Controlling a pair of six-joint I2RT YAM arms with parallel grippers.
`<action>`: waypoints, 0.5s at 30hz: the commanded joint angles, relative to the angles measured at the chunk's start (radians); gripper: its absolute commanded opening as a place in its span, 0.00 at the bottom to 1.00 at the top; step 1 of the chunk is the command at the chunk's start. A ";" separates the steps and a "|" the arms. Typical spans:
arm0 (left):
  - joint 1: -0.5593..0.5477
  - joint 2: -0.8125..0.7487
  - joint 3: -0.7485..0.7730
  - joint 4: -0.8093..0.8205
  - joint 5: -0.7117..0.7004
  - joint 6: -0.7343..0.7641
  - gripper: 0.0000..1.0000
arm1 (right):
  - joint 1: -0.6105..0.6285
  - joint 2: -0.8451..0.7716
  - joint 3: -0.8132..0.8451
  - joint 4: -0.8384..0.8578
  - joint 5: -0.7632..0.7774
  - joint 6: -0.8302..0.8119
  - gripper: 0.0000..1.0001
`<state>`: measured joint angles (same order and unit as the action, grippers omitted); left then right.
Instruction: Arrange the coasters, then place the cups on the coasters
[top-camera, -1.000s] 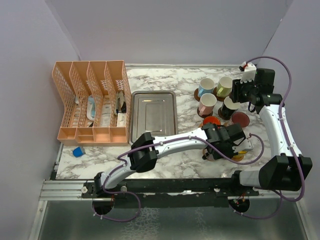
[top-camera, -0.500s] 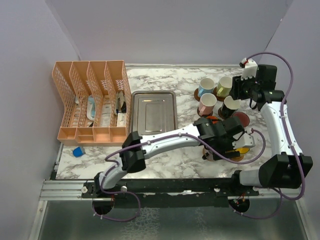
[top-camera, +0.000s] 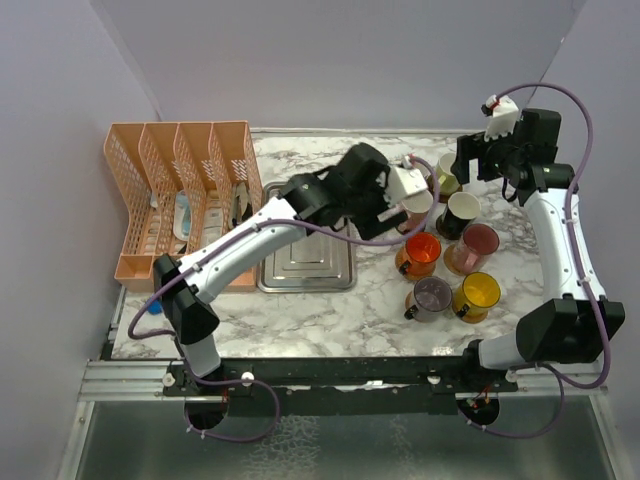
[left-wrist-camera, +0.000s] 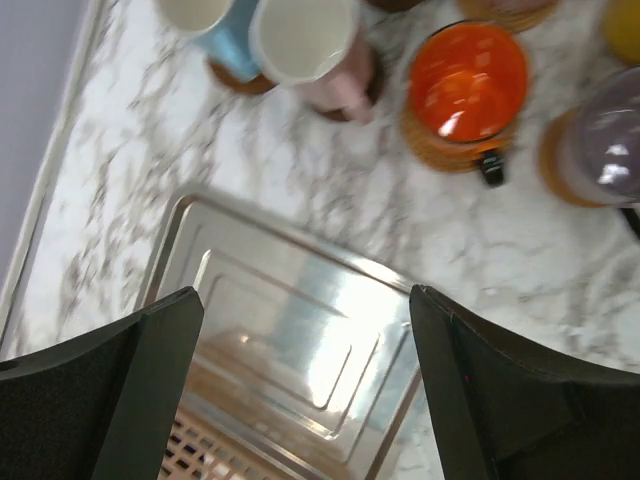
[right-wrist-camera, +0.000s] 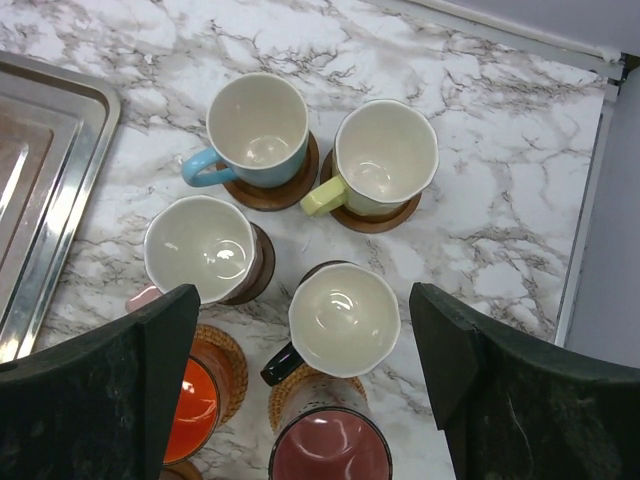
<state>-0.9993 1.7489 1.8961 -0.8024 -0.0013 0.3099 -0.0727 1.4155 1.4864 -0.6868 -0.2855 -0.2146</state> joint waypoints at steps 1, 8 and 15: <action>0.150 -0.096 -0.086 0.114 -0.110 0.016 0.90 | 0.016 0.009 -0.011 0.065 -0.022 -0.006 0.88; 0.431 -0.210 -0.195 0.273 -0.237 -0.080 0.99 | 0.016 -0.044 -0.101 0.191 -0.023 0.003 0.90; 0.795 -0.455 -0.397 0.473 -0.140 -0.212 0.99 | 0.016 -0.177 -0.190 0.226 -0.044 -0.006 0.93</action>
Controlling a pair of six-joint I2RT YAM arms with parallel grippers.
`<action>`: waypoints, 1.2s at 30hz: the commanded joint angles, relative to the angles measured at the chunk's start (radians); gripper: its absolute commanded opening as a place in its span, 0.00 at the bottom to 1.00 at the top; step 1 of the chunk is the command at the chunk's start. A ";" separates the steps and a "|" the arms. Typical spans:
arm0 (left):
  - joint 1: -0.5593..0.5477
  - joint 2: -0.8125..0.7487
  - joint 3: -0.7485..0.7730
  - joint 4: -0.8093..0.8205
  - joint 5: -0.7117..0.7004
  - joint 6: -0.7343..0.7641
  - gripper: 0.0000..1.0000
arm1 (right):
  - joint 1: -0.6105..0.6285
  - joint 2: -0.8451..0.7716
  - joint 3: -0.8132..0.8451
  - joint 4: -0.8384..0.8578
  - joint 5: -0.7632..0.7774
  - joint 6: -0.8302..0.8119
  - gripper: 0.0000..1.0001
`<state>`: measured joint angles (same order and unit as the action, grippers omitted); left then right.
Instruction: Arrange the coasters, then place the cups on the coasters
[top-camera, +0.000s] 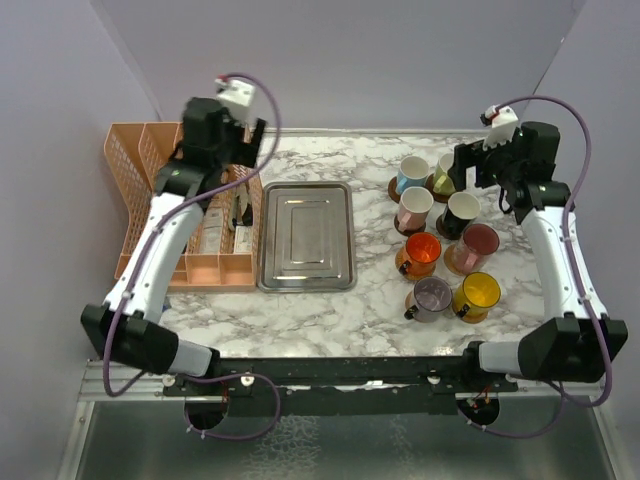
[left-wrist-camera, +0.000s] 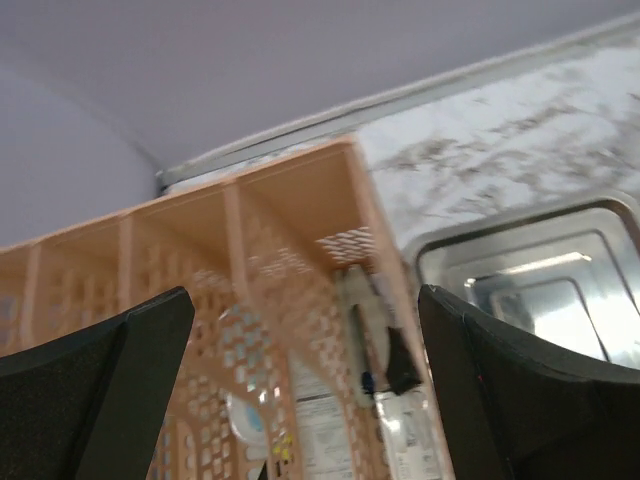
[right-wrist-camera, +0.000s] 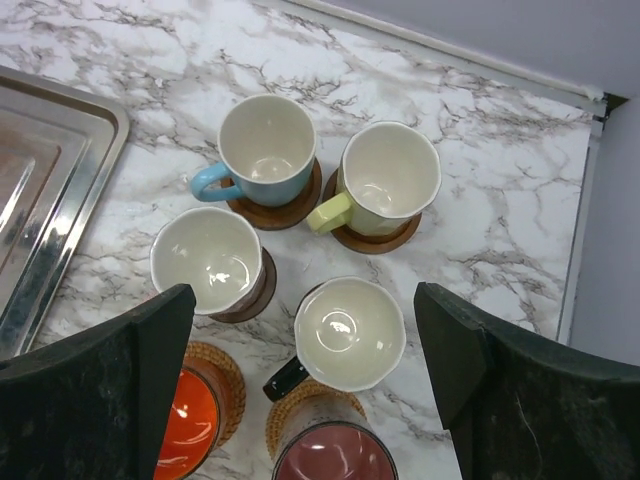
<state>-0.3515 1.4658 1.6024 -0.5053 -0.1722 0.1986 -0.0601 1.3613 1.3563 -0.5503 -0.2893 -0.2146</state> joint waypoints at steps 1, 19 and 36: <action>0.183 -0.216 -0.155 0.221 0.052 -0.112 0.99 | 0.003 -0.149 -0.081 0.106 -0.028 -0.002 0.96; 0.297 -0.503 -0.569 0.413 0.224 -0.090 0.99 | 0.003 -0.384 -0.299 0.269 -0.075 -0.016 0.99; 0.325 -0.508 -0.500 0.335 0.186 -0.047 0.99 | 0.003 -0.414 -0.196 0.156 0.089 0.008 1.00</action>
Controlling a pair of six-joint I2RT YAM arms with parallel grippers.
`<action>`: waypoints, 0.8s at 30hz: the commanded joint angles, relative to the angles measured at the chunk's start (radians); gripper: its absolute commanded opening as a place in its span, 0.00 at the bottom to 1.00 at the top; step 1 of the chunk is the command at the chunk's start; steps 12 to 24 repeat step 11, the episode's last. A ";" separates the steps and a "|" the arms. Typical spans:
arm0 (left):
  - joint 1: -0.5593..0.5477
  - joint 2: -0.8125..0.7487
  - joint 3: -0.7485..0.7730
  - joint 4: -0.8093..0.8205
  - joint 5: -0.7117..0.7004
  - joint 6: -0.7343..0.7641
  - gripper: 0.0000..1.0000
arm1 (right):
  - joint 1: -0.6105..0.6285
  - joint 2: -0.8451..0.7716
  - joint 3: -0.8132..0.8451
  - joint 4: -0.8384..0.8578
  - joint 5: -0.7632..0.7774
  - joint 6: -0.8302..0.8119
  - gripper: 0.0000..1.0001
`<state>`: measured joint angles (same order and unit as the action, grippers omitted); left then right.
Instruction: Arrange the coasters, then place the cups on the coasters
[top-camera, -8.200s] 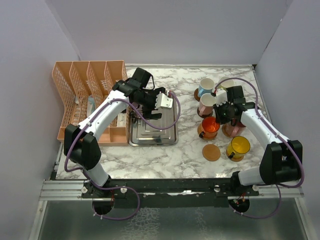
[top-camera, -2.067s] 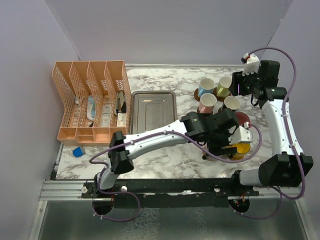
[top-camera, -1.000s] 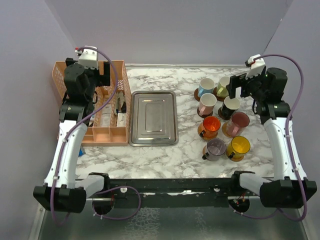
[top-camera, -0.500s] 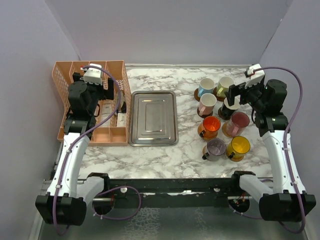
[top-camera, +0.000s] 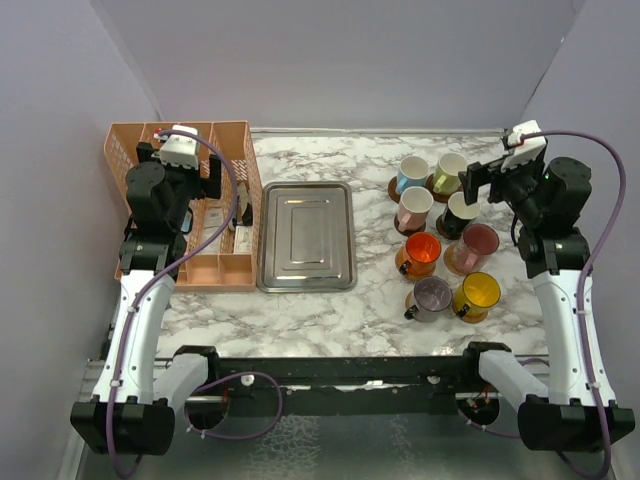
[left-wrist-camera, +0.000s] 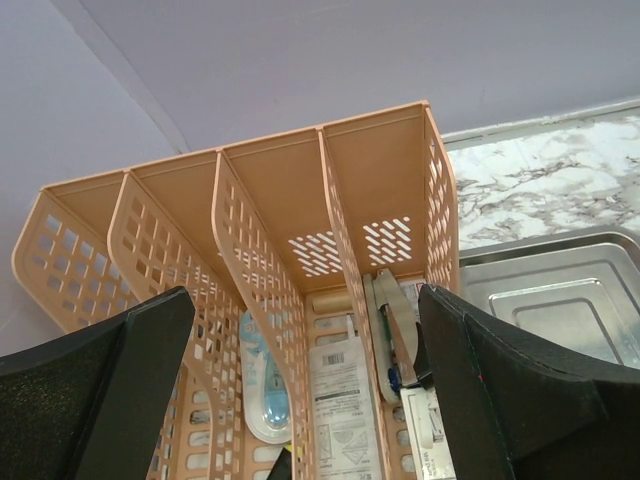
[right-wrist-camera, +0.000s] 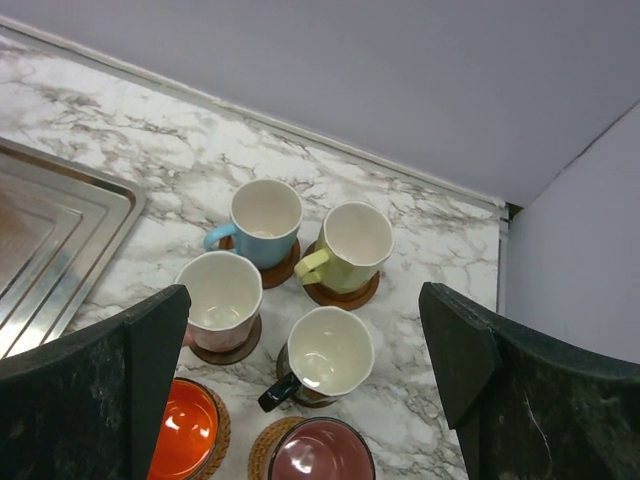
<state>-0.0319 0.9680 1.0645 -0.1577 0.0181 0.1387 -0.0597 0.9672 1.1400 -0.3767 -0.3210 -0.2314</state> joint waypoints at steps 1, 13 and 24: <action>0.006 -0.011 0.041 -0.013 -0.012 0.015 0.99 | 0.003 -0.022 0.021 -0.016 0.139 0.027 1.00; 0.006 -0.002 0.040 -0.013 -0.005 0.022 0.99 | 0.003 -0.017 0.010 -0.004 0.150 0.026 1.00; 0.006 -0.002 0.040 -0.013 -0.005 0.022 0.99 | 0.003 -0.017 0.010 -0.004 0.150 0.026 1.00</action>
